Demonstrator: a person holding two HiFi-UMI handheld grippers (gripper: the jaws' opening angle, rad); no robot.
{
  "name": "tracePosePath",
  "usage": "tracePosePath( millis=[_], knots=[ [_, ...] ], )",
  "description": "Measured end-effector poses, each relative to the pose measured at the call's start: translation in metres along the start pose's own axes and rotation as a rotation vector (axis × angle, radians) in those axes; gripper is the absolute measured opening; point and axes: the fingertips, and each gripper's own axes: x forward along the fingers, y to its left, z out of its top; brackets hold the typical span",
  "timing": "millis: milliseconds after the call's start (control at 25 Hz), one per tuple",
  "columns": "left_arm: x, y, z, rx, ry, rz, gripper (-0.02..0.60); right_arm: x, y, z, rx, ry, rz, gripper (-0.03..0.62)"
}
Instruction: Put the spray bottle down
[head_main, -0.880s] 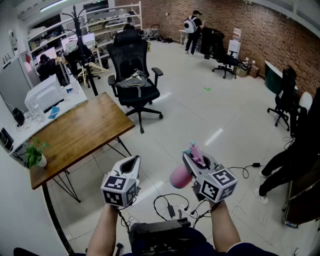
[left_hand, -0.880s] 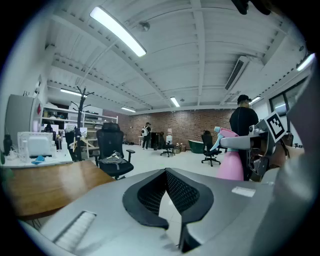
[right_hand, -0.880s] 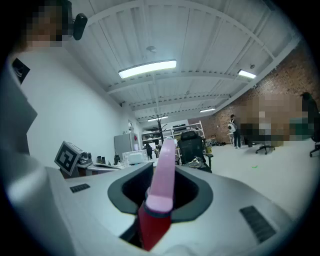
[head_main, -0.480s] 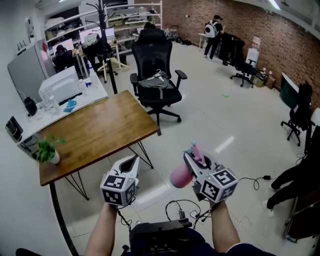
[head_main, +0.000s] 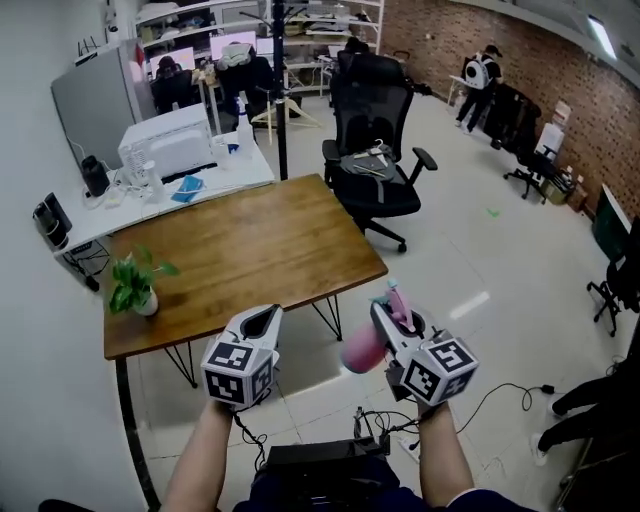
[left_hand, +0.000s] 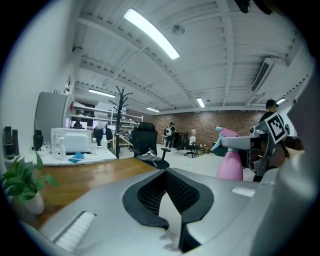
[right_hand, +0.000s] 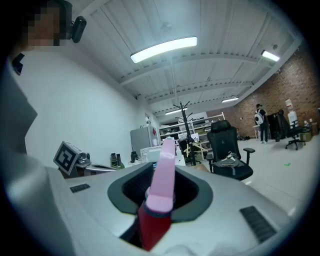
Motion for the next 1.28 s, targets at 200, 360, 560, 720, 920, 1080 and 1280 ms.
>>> tracePosePath(
  millis=[200,360,560,720,920,1080,1280],
  knots=[
    [-0.008,0.051,-0.005,-0.038,0.004,0.058,0.009,0.059,0.022,0.004,-0.013,0.015,0.067,0.115],
    [-0.010,0.087,-0.007,-0.064,-0.001,0.115,0.009,0.099,0.033,0.004,-0.024,0.031,0.121,0.114],
    [-0.004,0.125,-0.011,-0.083,0.005,0.186,0.009,0.154,0.039,0.000,-0.030,0.050,0.203,0.114],
    [0.009,0.158,-0.014,-0.097,0.028,0.267,0.009,0.211,0.042,0.000,-0.019,0.057,0.288,0.114],
    [0.031,0.190,-0.010,-0.140,0.032,0.352,0.009,0.272,0.046,0.000,-0.030,0.083,0.403,0.114],
    [0.049,0.214,-0.009,-0.167,0.038,0.411,0.009,0.316,0.044,-0.005,-0.032,0.107,0.474,0.114],
    [0.062,0.237,-0.003,-0.177,0.005,0.496,0.009,0.363,0.043,-0.018,-0.050,0.146,0.552,0.115]
  ],
)
